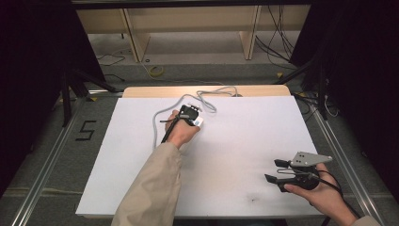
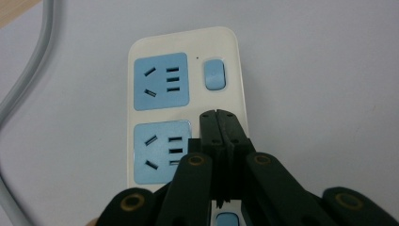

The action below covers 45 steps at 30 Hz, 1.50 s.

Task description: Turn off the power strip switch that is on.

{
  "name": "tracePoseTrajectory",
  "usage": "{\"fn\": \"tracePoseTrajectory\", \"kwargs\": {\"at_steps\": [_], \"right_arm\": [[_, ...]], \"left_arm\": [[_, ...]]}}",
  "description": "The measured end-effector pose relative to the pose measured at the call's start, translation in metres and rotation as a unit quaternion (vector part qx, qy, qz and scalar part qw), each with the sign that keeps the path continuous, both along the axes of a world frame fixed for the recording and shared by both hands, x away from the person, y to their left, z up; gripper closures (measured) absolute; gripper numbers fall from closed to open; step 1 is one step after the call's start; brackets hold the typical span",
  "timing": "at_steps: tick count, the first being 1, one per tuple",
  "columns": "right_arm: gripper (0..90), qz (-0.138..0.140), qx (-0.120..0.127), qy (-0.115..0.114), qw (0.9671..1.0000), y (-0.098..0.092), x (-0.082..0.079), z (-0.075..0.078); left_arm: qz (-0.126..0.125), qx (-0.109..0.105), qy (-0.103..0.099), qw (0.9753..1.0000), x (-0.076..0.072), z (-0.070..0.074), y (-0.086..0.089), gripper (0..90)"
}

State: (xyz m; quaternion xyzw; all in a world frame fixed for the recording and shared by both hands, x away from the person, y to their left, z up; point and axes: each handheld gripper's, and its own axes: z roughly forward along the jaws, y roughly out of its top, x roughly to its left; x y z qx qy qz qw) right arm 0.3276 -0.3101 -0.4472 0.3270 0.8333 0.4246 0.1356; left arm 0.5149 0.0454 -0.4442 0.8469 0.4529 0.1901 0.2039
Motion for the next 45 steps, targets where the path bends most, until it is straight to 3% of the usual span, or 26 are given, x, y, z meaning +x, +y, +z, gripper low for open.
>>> {"fn": "tracePoseTrajectory", "kwargs": {"at_steps": [22,27,36,40,42,45], "right_arm": [[31.2,0.0,0.001,-0.001,1.0,0.0,0.0,0.0],[31.2,0.0,0.001,0.0,1.0,0.0,0.0,0.0],[31.2,-0.001,0.001,0.0,1.0,-0.001,0.001,0.0],[31.2,0.0,0.001,0.001,1.0,-0.001,0.001,-0.001],[31.2,-0.001,0.002,0.001,1.0,-0.001,0.001,-0.001],[31.2,-0.001,0.002,0.001,1.0,-0.001,0.001,-0.001]], "left_arm": [[-0.009,0.001,0.001,1.0,0.001,0.0,0.001,90.0],[-0.007,-0.011,-0.001,0.9999,0.001,0.004,0.002,90.0],[-0.01,-0.012,-0.011,0.9998,0.0,0.004,0.002,89.8],[-0.012,-0.016,-0.025,0.9995,-0.002,0.008,0.004,89.4],[-0.015,-0.015,-0.033,0.9992,-0.002,0.01,0.006,82.0],[-0.014,-0.019,-0.041,0.9989,-0.004,0.013,0.009,77.6]]}}
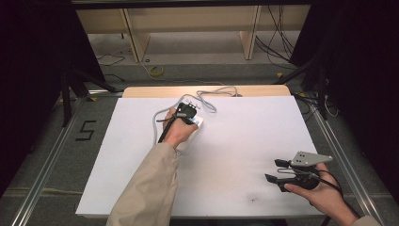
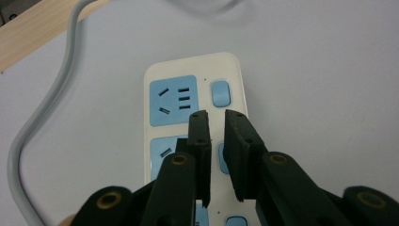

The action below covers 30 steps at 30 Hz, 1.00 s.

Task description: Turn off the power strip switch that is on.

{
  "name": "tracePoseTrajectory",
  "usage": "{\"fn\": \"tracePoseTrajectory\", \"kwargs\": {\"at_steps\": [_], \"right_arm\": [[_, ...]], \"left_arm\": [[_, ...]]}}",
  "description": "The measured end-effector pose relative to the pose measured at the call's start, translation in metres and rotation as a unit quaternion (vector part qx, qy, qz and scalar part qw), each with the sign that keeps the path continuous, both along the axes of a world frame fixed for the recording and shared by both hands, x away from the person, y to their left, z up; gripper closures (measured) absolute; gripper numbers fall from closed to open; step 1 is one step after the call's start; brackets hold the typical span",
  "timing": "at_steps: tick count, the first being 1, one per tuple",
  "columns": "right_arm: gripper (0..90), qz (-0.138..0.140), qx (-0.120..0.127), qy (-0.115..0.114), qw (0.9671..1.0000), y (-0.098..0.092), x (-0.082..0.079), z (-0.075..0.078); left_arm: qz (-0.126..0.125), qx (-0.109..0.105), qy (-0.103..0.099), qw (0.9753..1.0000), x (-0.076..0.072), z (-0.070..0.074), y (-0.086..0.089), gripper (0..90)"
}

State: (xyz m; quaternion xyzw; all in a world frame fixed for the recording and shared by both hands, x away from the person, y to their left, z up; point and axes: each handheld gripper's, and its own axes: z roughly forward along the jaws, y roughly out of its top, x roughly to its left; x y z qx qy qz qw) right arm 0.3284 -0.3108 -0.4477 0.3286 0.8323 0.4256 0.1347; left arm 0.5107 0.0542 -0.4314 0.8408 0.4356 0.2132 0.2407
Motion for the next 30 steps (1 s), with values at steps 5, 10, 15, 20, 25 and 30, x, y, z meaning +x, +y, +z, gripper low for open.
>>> {"fn": "tracePoseTrajectory", "kwargs": {"at_steps": [5,10,15,20,25,30], "right_arm": [[31.2,0.001,-0.002,0.001,1.0,0.0,0.0,0.0],[31.2,-0.001,0.0,0.0,1.0,0.0,0.0,0.0],[31.2,0.0,-0.001,0.001,1.0,0.0,0.0,0.0],[31.2,0.0,-0.001,-0.001,1.0,0.0,0.0,0.0],[31.2,0.0,-0.001,-0.001,1.0,0.0,0.0,0.0],[31.1,-0.002,0.0,-0.001,1.0,0.0,0.0,0.0]], "left_arm": [[-0.004,-0.008,-0.007,0.9999,-0.003,0.005,0.005,68.2],[-0.013,-0.02,-0.041,0.9988,-0.005,0.008,0.012,48.6],[-0.004,-0.028,-0.028,0.9992,-0.008,0.009,0.019,30.9],[-0.001,-0.038,-0.023,0.999,-0.014,0.011,0.025,26.8],[-0.01,-0.048,-0.017,0.9987,-0.021,0.013,0.031,24.5],[-0.011,-0.062,-0.021,0.9978,-0.03,0.019,0.04,23.1]]}}
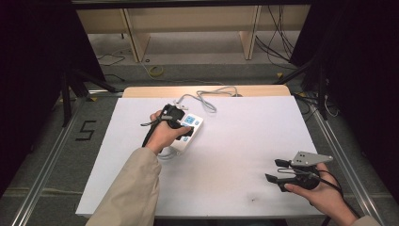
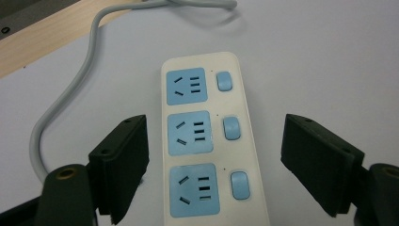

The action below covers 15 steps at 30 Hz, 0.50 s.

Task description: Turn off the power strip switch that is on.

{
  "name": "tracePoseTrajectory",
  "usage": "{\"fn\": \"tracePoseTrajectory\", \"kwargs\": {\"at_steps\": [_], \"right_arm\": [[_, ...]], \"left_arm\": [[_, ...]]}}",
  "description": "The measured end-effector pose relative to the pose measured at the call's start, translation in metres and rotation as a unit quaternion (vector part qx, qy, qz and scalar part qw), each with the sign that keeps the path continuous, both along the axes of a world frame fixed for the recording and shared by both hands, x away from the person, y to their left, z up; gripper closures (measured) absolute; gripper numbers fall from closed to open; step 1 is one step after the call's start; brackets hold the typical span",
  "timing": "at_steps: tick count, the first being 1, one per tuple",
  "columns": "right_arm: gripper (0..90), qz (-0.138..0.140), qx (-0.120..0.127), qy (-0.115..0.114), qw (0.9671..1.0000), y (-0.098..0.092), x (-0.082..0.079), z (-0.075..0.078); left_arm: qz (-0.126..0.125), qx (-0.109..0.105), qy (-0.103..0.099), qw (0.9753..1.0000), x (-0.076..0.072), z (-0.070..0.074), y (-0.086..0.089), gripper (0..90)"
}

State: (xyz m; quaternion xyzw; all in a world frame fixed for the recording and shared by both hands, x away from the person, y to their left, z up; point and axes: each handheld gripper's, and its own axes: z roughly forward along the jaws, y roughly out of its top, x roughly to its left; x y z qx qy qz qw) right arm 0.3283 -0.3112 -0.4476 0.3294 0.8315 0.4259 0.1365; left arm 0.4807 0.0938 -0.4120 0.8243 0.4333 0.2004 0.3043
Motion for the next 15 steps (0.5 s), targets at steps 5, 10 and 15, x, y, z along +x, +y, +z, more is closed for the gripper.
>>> {"fn": "tracePoseTrajectory", "kwargs": {"at_steps": [5,10,15], "right_arm": [[31.1,0.001,-0.001,0.0,1.0,0.0,0.0,0.0],[31.1,0.0,0.0,0.001,1.0,0.0,0.0,0.0],[31.1,0.0,-0.001,0.001,1.0,0.001,0.0,0.0]], "left_arm": [[-0.01,0.014,-0.003,0.9998,-0.011,0.004,0.011,21.8],[-0.017,-0.006,-0.006,0.9998,-0.023,0.005,0.023,19.9],[-0.034,-0.025,-0.023,0.9988,-0.033,0.005,0.033,17.0]]}}
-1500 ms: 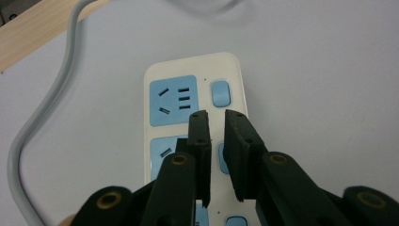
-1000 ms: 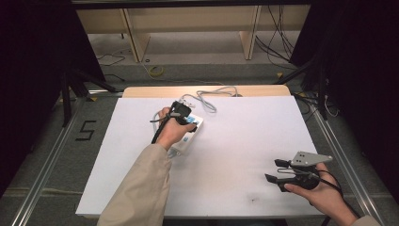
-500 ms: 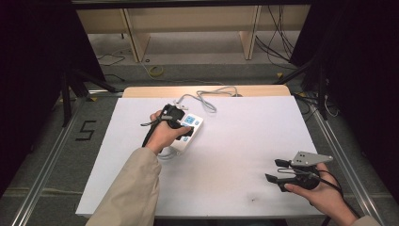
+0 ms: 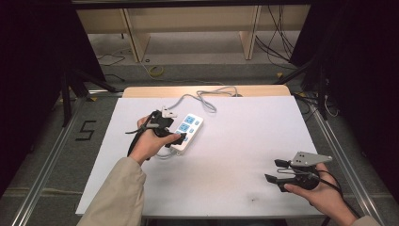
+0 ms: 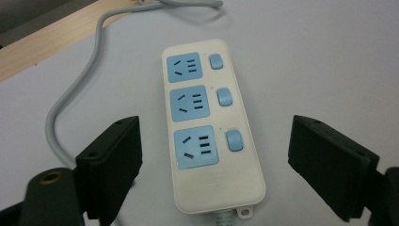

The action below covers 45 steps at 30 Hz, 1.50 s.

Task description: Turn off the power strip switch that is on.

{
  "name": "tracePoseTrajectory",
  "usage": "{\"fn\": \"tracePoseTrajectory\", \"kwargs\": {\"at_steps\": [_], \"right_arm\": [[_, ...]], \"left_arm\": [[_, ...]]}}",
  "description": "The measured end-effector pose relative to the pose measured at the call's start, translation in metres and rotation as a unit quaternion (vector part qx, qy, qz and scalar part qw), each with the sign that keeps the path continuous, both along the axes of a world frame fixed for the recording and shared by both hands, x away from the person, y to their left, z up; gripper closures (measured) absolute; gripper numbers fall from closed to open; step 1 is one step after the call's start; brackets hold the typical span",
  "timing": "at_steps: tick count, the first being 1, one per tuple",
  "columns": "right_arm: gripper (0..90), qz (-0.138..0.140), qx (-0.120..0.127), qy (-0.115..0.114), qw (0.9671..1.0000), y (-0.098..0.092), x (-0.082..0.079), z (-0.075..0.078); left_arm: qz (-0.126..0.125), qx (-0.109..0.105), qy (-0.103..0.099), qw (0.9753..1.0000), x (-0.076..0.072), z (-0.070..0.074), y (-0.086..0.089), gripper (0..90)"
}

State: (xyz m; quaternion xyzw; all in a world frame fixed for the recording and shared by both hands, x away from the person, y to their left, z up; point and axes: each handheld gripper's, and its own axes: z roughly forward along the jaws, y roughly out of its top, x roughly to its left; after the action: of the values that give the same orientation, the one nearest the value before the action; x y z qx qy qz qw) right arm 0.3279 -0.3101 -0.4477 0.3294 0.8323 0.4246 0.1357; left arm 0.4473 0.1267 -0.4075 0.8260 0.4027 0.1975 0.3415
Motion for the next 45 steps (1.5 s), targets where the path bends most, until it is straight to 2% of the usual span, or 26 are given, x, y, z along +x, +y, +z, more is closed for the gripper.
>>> {"fn": "tracePoseTrajectory", "kwargs": {"at_steps": [3,6,8,10,17,29,37,45], "right_arm": [[31.1,0.0,0.0,0.0,1.0,0.0,0.0,0.0],[31.1,0.0,0.0,0.0,1.0,0.0,0.0,0.0],[31.1,0.001,-0.001,0.0,1.0,0.0,0.0,0.0],[31.1,0.001,-0.001,0.0,1.0,0.0,0.001,0.0],[31.0,0.001,-0.001,0.0,1.0,0.0,0.0,0.0],[30.9,0.0,-0.001,-0.001,1.0,0.0,0.0,0.0],[30.6,0.001,-0.001,0.0,1.0,0.0,0.001,0.0],[30.3,0.0,-0.001,0.001,1.0,0.0,0.001,-0.001]], "left_arm": [[0.001,-0.006,-0.004,1.0,-0.006,0.0,0.006,16.9],[-0.001,-0.003,-0.01,0.9999,-0.013,-0.001,0.011,16.9],[-0.002,0.0,-0.02,0.9998,-0.018,-0.002,0.014,17.0],[0.001,-0.006,-0.025,0.9997,-0.022,-0.002,0.016,17.0],[-0.003,-0.003,-0.033,0.9995,-0.037,-0.004,0.022,17.1],[-0.005,-0.001,-0.03,0.9995,-0.057,-0.013,0.031,16.9],[-0.017,-0.002,-0.031,0.9994,-0.072,-0.017,0.034,16.7],[-0.014,0.0,-0.033,0.9994,-0.084,-0.023,0.04,16.7]]}}
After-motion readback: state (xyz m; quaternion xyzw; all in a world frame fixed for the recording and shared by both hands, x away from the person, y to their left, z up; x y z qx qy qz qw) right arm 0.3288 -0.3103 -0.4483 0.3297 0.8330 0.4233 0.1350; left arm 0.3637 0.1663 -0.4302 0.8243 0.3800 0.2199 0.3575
